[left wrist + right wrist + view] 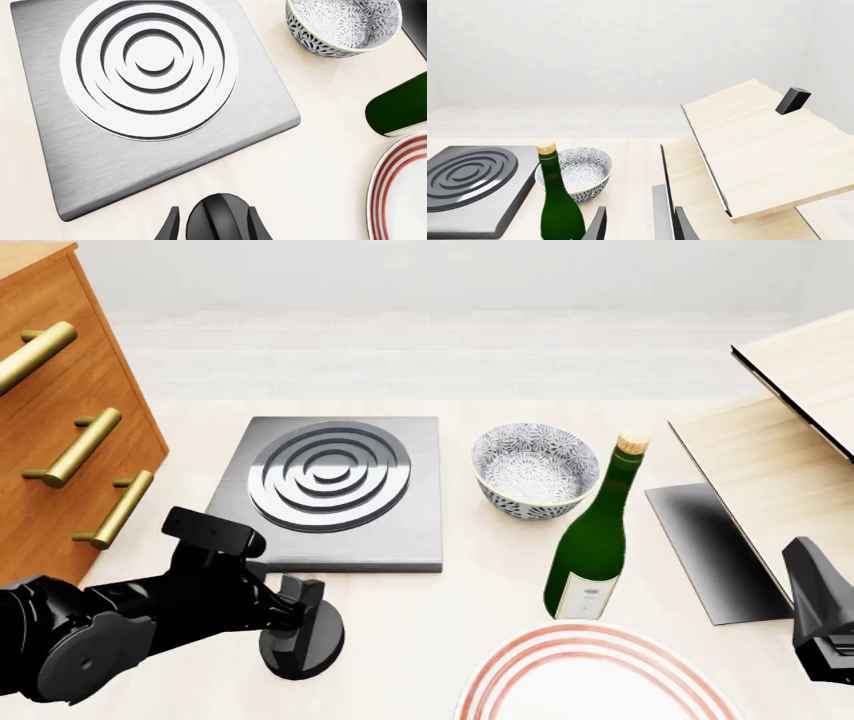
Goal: Turn on the stove.
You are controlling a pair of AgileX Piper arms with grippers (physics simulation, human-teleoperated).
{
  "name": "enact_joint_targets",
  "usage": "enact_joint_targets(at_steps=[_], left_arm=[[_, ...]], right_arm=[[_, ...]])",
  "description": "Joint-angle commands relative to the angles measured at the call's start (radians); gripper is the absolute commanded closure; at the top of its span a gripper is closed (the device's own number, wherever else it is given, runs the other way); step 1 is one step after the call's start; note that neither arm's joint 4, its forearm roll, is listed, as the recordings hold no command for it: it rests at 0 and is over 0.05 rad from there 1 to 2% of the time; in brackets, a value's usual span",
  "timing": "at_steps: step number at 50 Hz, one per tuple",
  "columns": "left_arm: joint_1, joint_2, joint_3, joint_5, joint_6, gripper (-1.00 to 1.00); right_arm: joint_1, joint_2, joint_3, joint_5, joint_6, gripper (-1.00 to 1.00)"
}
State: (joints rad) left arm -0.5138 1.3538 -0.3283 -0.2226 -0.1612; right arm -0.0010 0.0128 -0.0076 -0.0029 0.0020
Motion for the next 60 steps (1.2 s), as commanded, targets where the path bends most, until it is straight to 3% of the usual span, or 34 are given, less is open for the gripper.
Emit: enact_joint_targets(at_steps=[1,38,60], left_arm=[[0.003,0.044,0.008,-0.037,0.014,-1.0],[-0.013,0.175,0.027,-0.142,-0.013,-1.0],[0.057,0.084,0.026,-0.081,0.019,-1.0]], right_arm=[[0.0,0.0,0.0,0.0,0.0,-1.0],[0.0,0.0,0.0,0.0,0.0,-1.0],[0.0,0.0,0.0,0.0,0.0,-1.0]])
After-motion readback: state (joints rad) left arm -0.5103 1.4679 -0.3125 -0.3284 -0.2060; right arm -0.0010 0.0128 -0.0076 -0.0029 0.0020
